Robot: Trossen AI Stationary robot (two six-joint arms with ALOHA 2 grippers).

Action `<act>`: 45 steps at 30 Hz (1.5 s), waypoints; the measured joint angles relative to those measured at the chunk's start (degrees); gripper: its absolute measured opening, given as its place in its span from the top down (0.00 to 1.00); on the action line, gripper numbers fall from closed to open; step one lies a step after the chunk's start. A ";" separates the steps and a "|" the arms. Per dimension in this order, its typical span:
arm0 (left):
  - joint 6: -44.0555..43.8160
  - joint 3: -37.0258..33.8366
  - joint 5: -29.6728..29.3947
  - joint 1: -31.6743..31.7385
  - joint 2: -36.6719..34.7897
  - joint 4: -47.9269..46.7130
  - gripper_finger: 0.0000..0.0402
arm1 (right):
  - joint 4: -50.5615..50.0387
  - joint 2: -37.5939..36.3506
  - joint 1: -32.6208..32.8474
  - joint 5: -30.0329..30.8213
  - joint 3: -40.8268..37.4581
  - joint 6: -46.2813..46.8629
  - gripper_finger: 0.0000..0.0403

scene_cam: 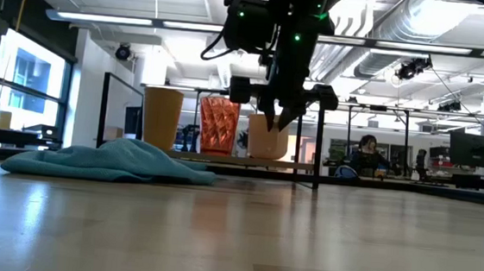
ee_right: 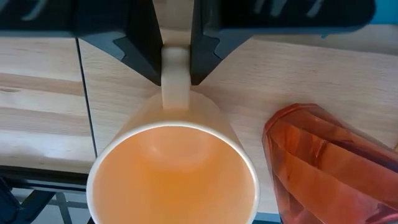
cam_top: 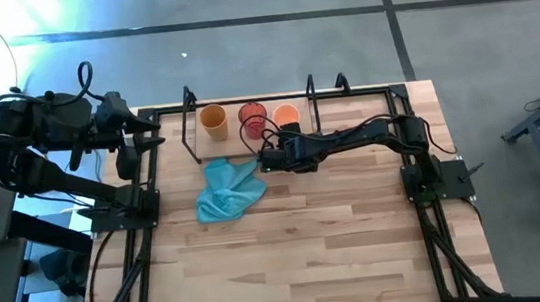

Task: Stack small to large cups/mugs on shelf
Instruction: Put the yellow mug on the shelf

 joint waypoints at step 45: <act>0.00 0.01 -0.02 -0.02 0.00 0.04 0.59 | -1.25 -0.55 0.50 0.68 0.09 -0.20 0.86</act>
